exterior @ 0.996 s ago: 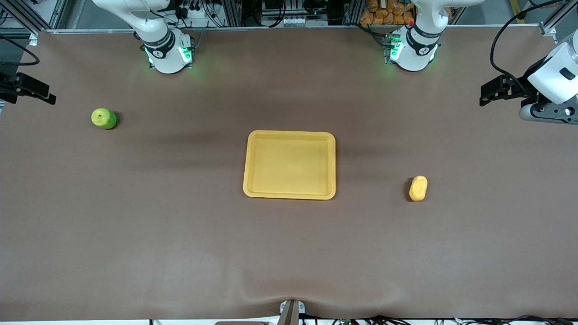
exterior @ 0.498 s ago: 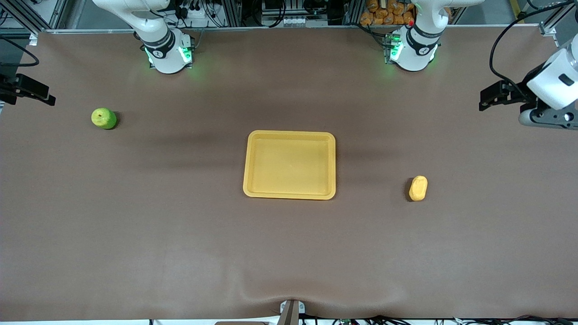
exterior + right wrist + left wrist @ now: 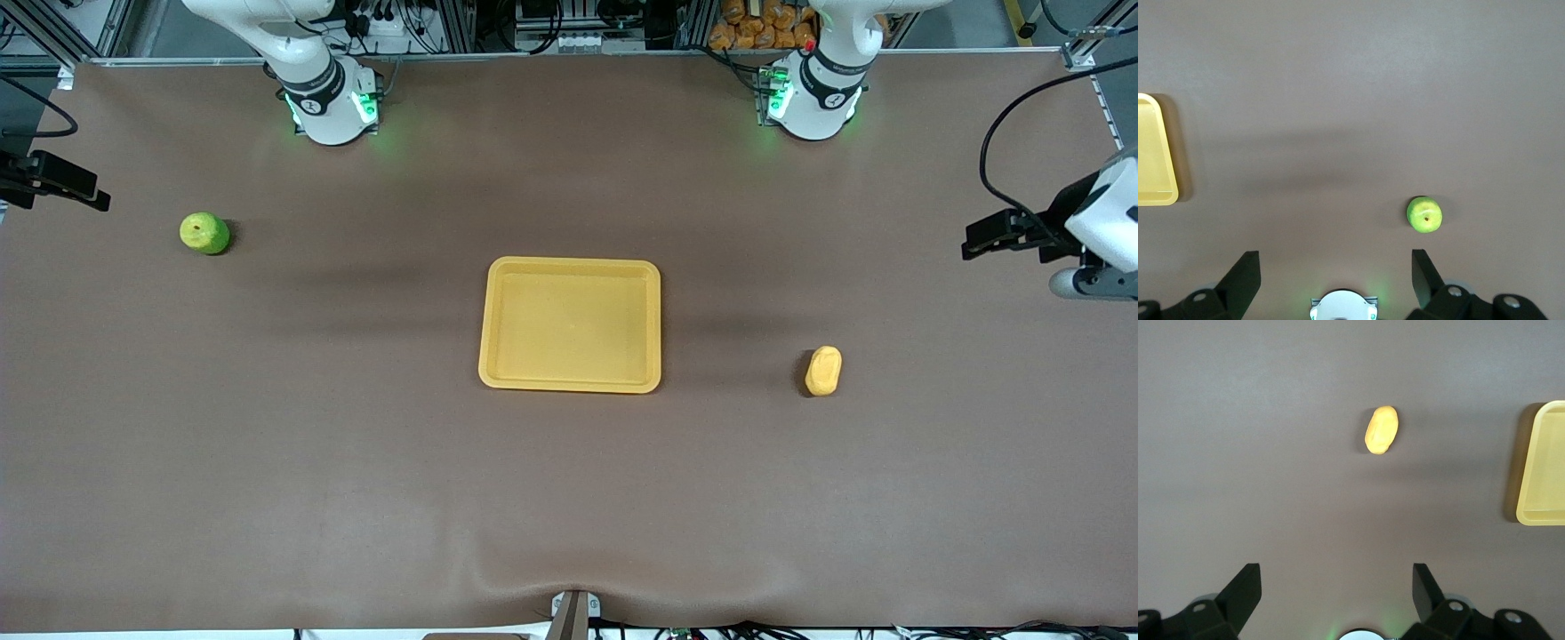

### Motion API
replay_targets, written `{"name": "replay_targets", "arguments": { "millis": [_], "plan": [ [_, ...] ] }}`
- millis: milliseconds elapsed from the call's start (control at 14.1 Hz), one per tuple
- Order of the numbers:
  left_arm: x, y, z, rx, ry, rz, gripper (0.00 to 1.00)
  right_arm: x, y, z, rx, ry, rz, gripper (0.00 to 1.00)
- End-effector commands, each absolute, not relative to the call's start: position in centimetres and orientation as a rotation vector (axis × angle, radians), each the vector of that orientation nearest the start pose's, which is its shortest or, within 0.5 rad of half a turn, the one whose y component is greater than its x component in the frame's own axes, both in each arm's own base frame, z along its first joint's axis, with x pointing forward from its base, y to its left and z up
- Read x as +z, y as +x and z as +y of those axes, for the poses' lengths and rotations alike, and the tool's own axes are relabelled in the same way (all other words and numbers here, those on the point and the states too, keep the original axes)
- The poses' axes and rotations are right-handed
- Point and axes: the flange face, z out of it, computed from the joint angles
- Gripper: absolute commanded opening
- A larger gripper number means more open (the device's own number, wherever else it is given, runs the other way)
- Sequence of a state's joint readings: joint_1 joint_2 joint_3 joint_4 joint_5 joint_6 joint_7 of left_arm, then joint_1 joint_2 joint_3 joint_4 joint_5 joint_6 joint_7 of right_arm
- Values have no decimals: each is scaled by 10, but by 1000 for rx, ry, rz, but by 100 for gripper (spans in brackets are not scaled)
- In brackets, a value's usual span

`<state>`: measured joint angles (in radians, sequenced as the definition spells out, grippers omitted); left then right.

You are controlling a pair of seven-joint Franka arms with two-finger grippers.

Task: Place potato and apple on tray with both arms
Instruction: 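Move the left gripper toward the yellow potato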

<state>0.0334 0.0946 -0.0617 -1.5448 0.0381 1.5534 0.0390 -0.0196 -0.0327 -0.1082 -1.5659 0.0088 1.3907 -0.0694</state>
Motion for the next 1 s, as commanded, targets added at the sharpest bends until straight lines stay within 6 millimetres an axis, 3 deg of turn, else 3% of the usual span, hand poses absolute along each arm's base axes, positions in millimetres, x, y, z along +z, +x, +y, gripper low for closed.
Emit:
{"name": "replay_targets", "arguments": {
  "millis": [0,285,569,711,783,925],
  "plan": [
    [583,581,-14,130,-3099,99,100,631,519,-70,230,-3101,109,100],
    [551,588,-24,220,-3073,123,100,630,520,-69,235,-3099,106,100],
    [514,593,-9,309,-2988,152,100,631,520,-67,230,-3100,99,100],
    [474,606,-22,374,-2970,142,100,631,520,-68,230,-3100,102,100],
    [456,611,-40,399,-2957,100,100,629,522,-70,232,-3100,95,100],
    [431,629,-54,410,-2935,-36,100,623,531,-66,252,-3103,79,100]
  ]
}}
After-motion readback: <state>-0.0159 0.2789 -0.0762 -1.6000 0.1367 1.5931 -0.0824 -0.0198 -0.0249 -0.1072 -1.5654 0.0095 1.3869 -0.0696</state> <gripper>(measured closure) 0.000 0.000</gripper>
